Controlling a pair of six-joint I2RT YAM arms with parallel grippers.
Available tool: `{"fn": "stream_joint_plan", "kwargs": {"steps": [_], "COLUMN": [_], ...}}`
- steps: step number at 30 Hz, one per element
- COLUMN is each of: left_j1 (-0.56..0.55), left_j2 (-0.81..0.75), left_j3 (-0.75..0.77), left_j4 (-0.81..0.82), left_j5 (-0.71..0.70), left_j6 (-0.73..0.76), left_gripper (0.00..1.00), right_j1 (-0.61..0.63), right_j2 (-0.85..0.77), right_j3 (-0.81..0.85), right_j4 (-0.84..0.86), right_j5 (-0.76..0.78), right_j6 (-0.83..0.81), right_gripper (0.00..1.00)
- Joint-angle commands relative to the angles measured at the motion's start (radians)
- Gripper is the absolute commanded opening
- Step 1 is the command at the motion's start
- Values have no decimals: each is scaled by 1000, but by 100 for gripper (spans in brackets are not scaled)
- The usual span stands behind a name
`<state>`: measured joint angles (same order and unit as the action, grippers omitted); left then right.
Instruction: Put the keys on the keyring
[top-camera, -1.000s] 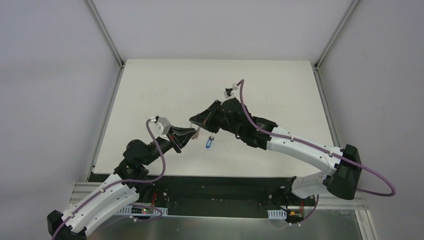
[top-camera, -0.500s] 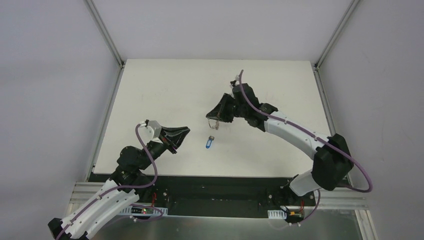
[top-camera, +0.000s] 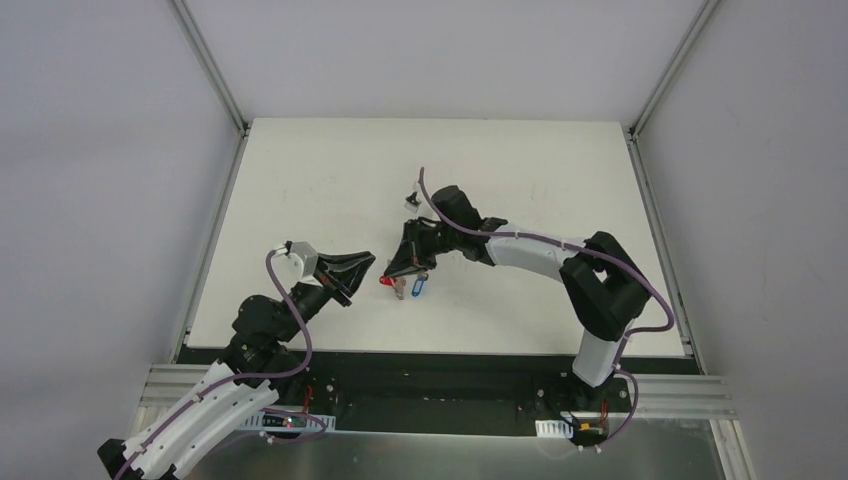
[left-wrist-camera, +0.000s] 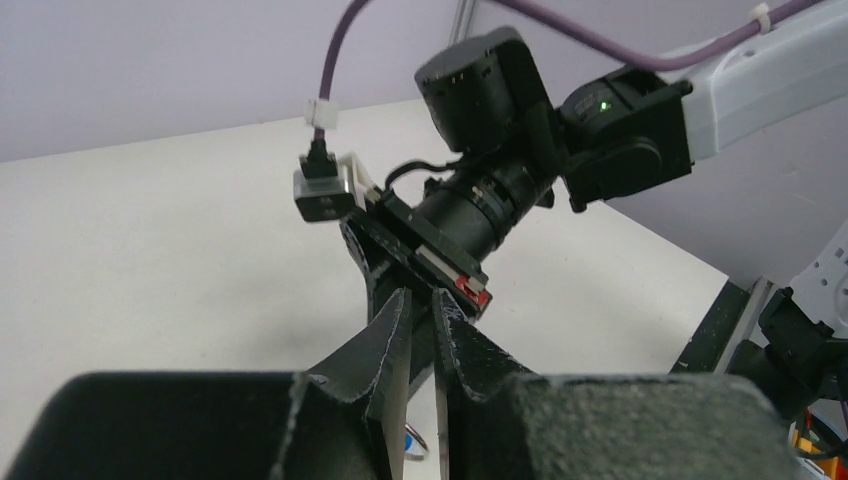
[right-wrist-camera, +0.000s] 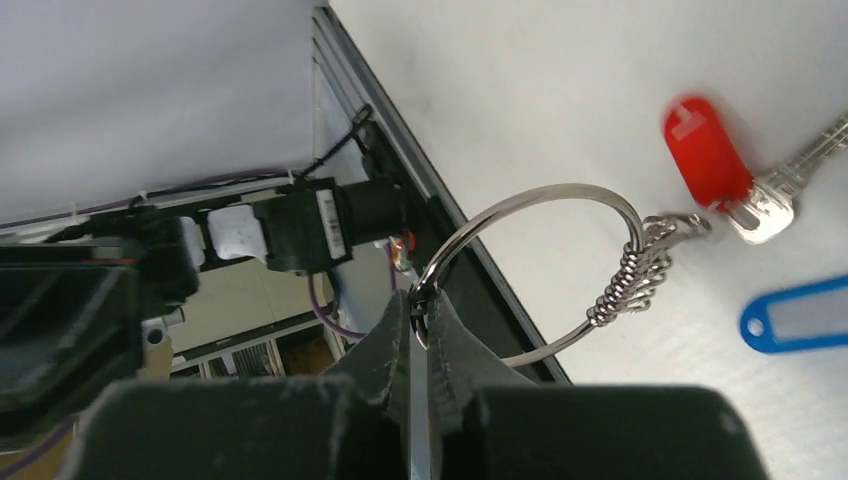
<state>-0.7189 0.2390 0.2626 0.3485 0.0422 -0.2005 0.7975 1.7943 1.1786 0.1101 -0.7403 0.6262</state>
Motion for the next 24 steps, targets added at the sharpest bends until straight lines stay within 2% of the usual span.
{"fn": "stream_joint_plan", "kwargs": {"steps": [1,5,14,17,24], "left_j1": [3,1,2,3,2], "left_j2": [8,18,32,38,44], "left_j3": [0,1,2,1,4], "left_j4": [14,18,21,23,17], "left_j5": [-5,-1,-5,-8,-8], "left_j6": [-2,-4,-3,-2,2], "left_gripper": [11,11,11,11,11], "right_j1": [-16,-40,-51,-52,-44], "right_j2": [-29,-87,-294,-323,-298], "right_j3": [-145,-344,-662,-666,-541], "right_j4": [74,224,382,389,425], "right_j5": [-36,-27,76,64,-40], "right_j6": [-46,18,93,103,136], "right_gripper": [0,0,0,0,0]}}
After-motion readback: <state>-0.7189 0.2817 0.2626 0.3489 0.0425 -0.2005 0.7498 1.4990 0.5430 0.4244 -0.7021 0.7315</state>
